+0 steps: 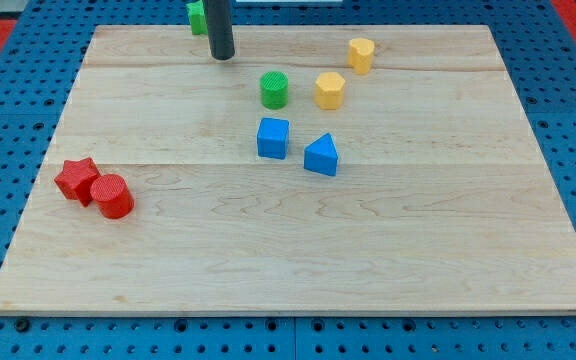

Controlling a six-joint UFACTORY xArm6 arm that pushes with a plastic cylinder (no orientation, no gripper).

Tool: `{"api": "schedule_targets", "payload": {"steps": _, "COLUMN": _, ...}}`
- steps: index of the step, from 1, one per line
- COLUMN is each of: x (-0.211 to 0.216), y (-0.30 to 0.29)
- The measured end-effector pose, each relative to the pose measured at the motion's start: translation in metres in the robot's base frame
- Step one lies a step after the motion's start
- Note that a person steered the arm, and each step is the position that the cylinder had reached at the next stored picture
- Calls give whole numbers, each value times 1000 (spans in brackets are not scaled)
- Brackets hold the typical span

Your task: Slightly push the yellow heart towards down

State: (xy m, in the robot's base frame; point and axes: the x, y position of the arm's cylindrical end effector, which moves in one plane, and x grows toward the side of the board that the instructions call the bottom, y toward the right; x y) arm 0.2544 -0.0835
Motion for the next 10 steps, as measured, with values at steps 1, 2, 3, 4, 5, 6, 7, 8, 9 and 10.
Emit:
{"api": "schedule_targets", "payload": {"steps": 1, "x": -5, "y": 26}}
{"api": "schedule_targets", "payload": {"steps": 2, "x": -16, "y": 64}}
{"api": "schedule_targets", "payload": {"steps": 3, "x": -16, "y": 149}}
{"api": "schedule_targets", "payload": {"steps": 4, "x": -6, "y": 222}}
{"api": "schedule_targets", "payload": {"steps": 5, "x": -5, "y": 253}}
{"api": "schedule_targets", "payload": {"steps": 6, "x": 31, "y": 253}}
{"api": "schedule_targets", "payload": {"steps": 7, "x": 54, "y": 239}}
{"api": "schedule_targets", "payload": {"steps": 8, "x": 53, "y": 201}}
{"api": "schedule_targets", "payload": {"steps": 9, "x": 49, "y": 171}}
{"api": "schedule_targets", "payload": {"steps": 10, "x": 41, "y": 184}}
